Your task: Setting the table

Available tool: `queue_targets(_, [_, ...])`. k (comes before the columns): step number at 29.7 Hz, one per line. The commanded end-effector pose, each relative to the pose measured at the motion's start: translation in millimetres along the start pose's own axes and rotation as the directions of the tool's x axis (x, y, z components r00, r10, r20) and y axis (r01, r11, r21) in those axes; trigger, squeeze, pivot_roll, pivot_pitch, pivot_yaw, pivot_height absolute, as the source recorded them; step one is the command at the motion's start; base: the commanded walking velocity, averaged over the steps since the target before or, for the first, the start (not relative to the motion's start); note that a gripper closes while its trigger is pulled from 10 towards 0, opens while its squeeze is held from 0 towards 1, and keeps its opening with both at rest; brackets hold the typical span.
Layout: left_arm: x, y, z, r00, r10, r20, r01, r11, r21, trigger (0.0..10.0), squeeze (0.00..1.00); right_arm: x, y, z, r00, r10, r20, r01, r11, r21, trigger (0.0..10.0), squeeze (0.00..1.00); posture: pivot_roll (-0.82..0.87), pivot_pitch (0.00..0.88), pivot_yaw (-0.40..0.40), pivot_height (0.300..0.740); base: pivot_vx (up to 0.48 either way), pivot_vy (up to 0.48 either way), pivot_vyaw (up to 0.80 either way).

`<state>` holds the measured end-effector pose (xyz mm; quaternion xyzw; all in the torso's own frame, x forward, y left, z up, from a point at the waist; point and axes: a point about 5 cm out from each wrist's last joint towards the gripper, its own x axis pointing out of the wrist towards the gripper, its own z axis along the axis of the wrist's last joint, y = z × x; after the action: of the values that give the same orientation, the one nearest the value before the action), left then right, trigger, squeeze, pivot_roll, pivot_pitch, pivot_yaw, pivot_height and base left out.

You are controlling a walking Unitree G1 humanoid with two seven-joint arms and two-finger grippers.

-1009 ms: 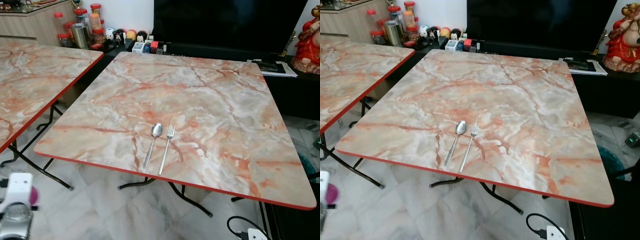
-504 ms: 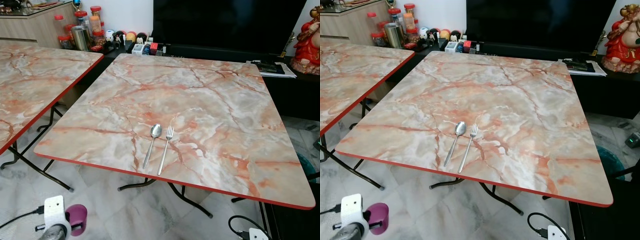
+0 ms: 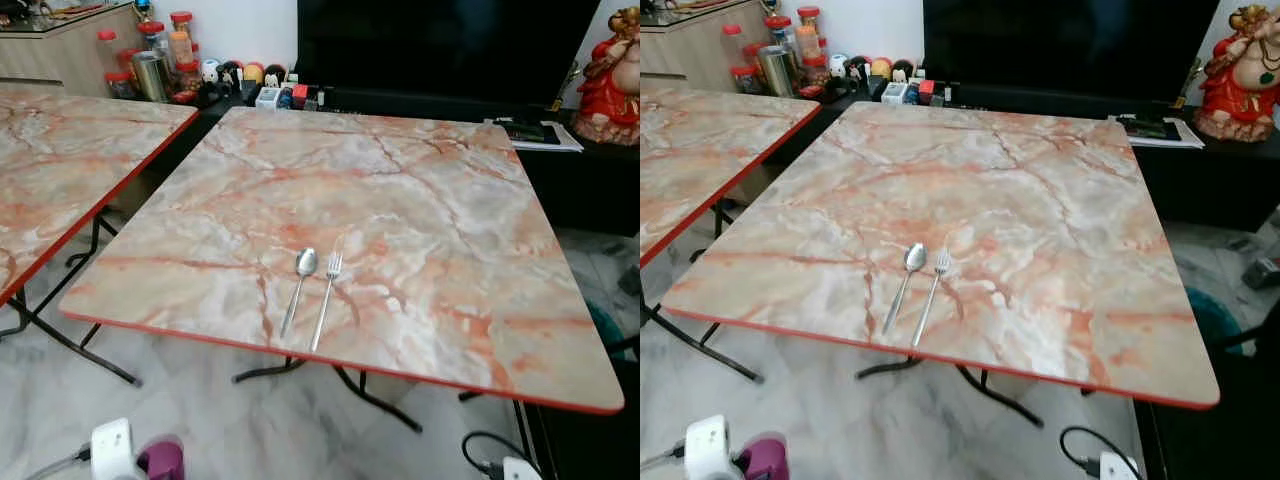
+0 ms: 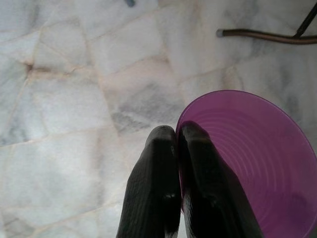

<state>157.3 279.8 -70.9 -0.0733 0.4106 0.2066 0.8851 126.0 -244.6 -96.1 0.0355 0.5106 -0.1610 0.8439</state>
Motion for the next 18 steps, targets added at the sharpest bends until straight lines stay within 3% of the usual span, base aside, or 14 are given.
queue_targets(1, [-0.4, 9.7, 3, 1.000, 0.016, -0.004, -0.016, 1.000, 0.016, 10.0, 0.00, -0.2, -0.5, 0, 1.000, 0.000, 0.009, 0.000, 1.000, 0.016, 10.0, 0.00, 0.02, 0.000, -0.007, 0.732, 0.000, 0.480, -0.77])
queue_targets(8, [-5.2, 35.1, 0, 0.999, 0.048, -0.024, -0.048, 0.999, 0.003, 10.0, 0.00, -0.3, -0.3, 0, 1.000, -0.003, 0.011, 0.003, 1.000, 0.005, 10.0, 0.00, 0.03, 0.000, -0.010, 0.732, 0.000, 0.480, 0.00])
queue_targets(15, [-5.5, 35.6, -1, 0.998, 0.048, -0.029, -0.048, 0.999, 0.005, 10.0, 0.00, -0.4, -0.2, -1, 1.000, -0.002, 0.011, 0.002, 1.000, 0.004, 10.0, 0.00, 0.02, 0.000, -0.009, 0.732, 0.000, 0.480, 0.00])
queue_targets(18, [-2.7, 25.6, 1, 0.999, 0.041, -0.031, -0.040, 0.999, 0.019, 10.0, 0.00, -0.5, 0.7, -1, 1.000, 0.005, 0.013, -0.005, 1.000, 0.005, 10.0, 0.00, 0.03, 0.000, -0.003, 0.732, 0.000, 0.480, 0.00])
